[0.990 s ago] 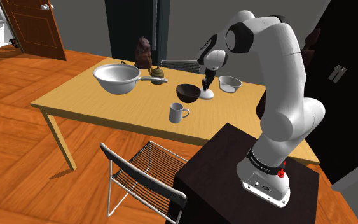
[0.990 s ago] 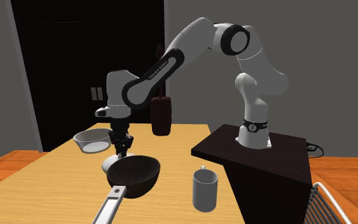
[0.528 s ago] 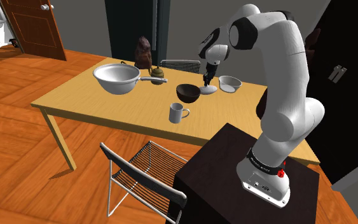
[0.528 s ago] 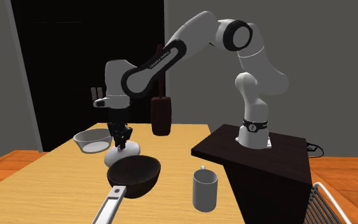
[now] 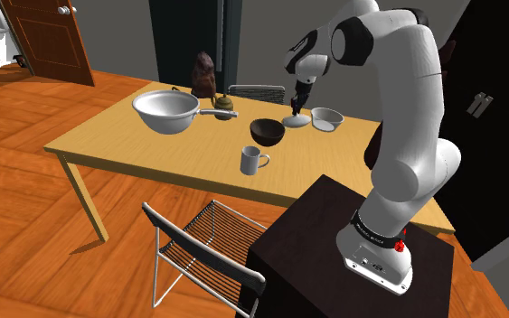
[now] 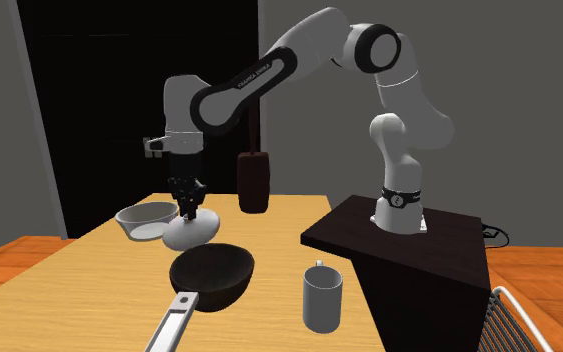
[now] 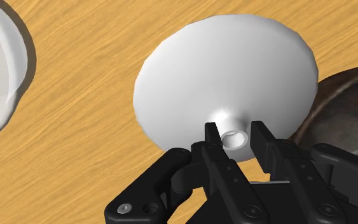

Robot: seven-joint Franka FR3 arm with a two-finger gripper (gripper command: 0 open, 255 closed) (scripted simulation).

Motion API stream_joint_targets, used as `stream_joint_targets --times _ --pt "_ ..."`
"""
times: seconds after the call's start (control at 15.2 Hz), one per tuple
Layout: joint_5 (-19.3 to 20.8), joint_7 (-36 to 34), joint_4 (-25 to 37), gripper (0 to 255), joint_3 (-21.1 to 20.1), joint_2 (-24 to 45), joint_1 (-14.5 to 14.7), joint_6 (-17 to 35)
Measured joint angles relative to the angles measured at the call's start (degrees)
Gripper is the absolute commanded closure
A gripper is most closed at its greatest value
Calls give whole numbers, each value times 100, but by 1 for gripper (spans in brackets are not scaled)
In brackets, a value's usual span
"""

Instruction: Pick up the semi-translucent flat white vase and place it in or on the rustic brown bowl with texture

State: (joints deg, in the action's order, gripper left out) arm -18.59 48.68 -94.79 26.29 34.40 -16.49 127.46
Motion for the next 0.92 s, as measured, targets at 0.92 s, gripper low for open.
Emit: stream_joint_targets --times 0.92 --pt "294 -186 320 255 190 -519 109 -798"
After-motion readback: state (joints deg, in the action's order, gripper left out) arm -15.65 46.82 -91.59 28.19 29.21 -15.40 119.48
